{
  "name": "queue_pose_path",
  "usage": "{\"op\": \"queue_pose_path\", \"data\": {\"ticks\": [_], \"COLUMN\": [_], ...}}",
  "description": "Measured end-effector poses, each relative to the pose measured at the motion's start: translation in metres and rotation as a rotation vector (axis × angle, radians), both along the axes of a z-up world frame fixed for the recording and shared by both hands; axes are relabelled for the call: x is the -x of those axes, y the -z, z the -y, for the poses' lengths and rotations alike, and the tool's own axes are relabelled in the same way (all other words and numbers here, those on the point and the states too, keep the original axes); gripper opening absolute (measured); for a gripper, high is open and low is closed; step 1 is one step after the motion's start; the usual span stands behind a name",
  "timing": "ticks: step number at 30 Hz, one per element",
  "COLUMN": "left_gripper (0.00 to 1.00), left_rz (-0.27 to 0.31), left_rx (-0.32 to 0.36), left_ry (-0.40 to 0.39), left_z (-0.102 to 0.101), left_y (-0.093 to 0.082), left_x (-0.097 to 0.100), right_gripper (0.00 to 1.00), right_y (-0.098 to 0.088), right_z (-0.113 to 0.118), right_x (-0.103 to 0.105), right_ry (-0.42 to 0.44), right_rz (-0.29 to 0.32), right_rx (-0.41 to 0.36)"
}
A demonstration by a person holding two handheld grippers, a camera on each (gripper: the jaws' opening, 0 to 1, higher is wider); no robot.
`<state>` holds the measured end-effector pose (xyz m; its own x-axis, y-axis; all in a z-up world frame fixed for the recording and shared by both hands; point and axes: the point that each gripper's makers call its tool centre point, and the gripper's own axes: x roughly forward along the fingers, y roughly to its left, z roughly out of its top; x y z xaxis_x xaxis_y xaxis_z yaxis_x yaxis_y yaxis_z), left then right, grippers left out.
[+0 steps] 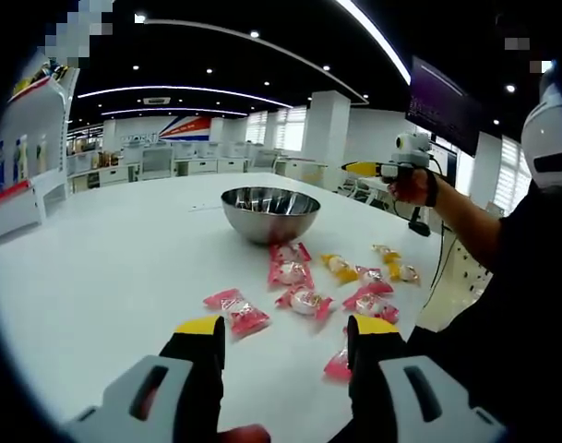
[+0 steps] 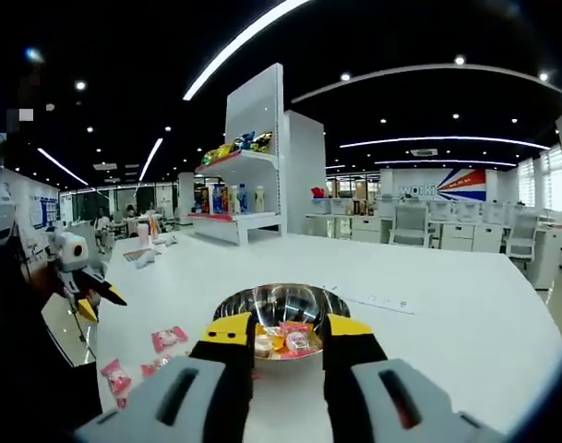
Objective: Pick up the marshmallows scattered on the table and place them into the bowl on the table
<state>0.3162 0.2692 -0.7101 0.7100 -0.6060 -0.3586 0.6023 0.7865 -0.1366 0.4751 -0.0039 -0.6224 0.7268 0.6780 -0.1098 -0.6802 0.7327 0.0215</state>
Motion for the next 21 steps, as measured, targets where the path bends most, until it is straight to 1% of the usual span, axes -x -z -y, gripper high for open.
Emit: {"op": "queue_pose_path", "data": {"ticks": [2,3,6,11,14,17,19,21], "left_gripper": [0.54,0.54,0.54,0.54,0.54,0.54,0.54,0.54], "left_rz": [-0.001,-0.001,-0.002,-0.003,-0.001,-0.003,-0.007,-0.008], "left_rx": [-0.001,-0.002,0.000,-0.006,-0.006,-0.003,-0.006,-0.011], "left_ry": [-0.001,-0.002,-0.002,0.006,0.002,0.003,0.011,0.019], "left_z": [0.000,0.001,0.002,0.006,0.006,0.008,0.010,0.013], "left_y": [0.000,0.000,0.001,0.001,0.000,0.000,0.001,0.001], "left_x": [0.000,-0.001,-0.002,-0.003,-0.005,-0.007,-0.006,-0.005], "right_gripper": [0.29,0.29,0.29,0.29,0.28,0.28,0.28,0.28], "right_y": [-0.004,-0.006,-0.005,-0.007,-0.008,-0.009,-0.009,-0.011], "right_z": [0.003,0.005,0.007,0.006,0.006,0.006,0.009,0.013], "right_x": [0.008,0.012,0.024,0.043,0.055,0.064,0.069,0.071], "right_ry": [0.014,0.032,0.053,0.055,0.056,0.048,0.048,0.058], "right_rz": [0.020,0.042,0.074,0.100,0.115,0.170,0.182,0.186], "right_rx": [-0.021,-0.025,-0.018,-0.042,-0.073,-0.049,-0.048,-0.063]}}
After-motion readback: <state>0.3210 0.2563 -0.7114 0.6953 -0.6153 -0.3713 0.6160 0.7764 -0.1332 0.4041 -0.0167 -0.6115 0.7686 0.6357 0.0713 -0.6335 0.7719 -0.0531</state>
